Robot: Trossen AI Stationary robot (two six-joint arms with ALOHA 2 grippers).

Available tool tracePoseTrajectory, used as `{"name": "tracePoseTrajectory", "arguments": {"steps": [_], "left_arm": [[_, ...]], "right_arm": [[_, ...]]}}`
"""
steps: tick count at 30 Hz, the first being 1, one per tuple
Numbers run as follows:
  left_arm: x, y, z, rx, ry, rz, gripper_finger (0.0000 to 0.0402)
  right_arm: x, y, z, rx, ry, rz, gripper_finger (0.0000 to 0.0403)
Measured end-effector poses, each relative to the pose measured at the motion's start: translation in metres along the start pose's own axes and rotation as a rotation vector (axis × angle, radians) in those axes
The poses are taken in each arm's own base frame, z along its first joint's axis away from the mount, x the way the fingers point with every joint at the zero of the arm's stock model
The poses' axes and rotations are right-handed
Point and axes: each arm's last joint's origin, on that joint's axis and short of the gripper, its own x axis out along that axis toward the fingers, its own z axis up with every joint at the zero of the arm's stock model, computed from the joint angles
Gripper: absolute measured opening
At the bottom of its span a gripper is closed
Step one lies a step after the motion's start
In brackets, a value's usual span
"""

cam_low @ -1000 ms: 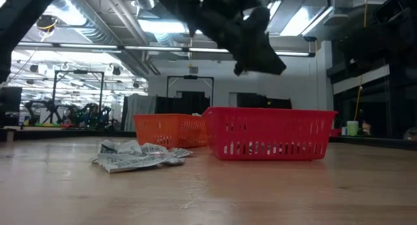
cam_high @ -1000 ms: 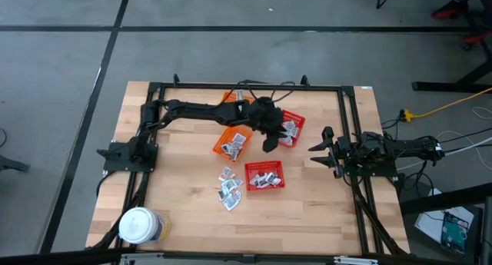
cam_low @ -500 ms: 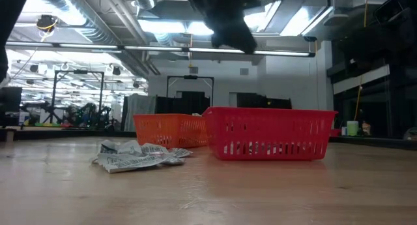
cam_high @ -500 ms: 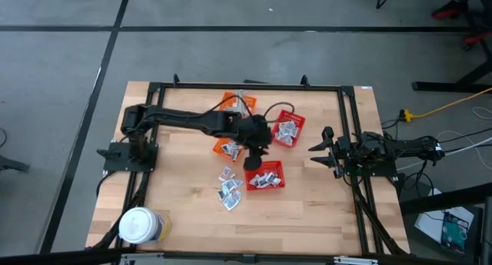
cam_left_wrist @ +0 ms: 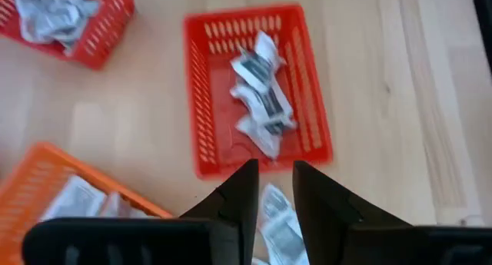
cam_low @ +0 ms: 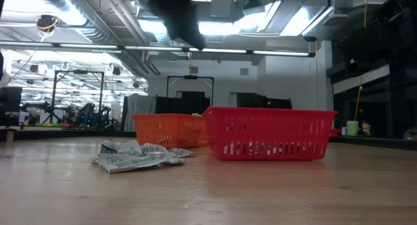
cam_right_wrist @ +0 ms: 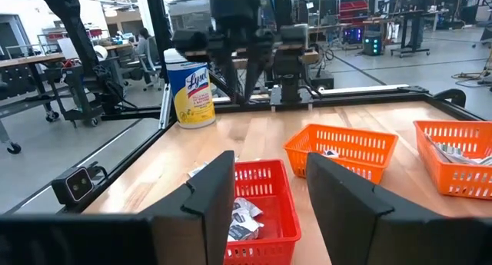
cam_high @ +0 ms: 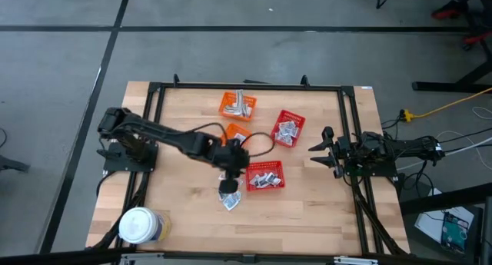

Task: Pick & Place First Aid Supplies
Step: Put the gray towelette pack into the bottom red bin

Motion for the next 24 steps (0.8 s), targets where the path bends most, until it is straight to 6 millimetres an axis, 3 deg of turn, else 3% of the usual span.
{"name": "tracePoseTrajectory", "arguments": {"steps": [7,13,24], "left_arm": [[0.009,-0.031,-0.044,0.076,0.133,-0.022,0.0074],[0.026,-0.045,-0.082,-0.027,0.218,-0.016,0.0075],[0.043,-0.051,-0.113,-0.096,0.19,-0.017,0.0075]], "right_arm": [[0.0,0.0,0.0,0.0,0.0,0.0,0.0163],[0.0,0.0,0.0,0.0,0.0,0.0,0.0163],[0.0,0.0,0.0,0.0,0.0,0.0,0.0163]]}}
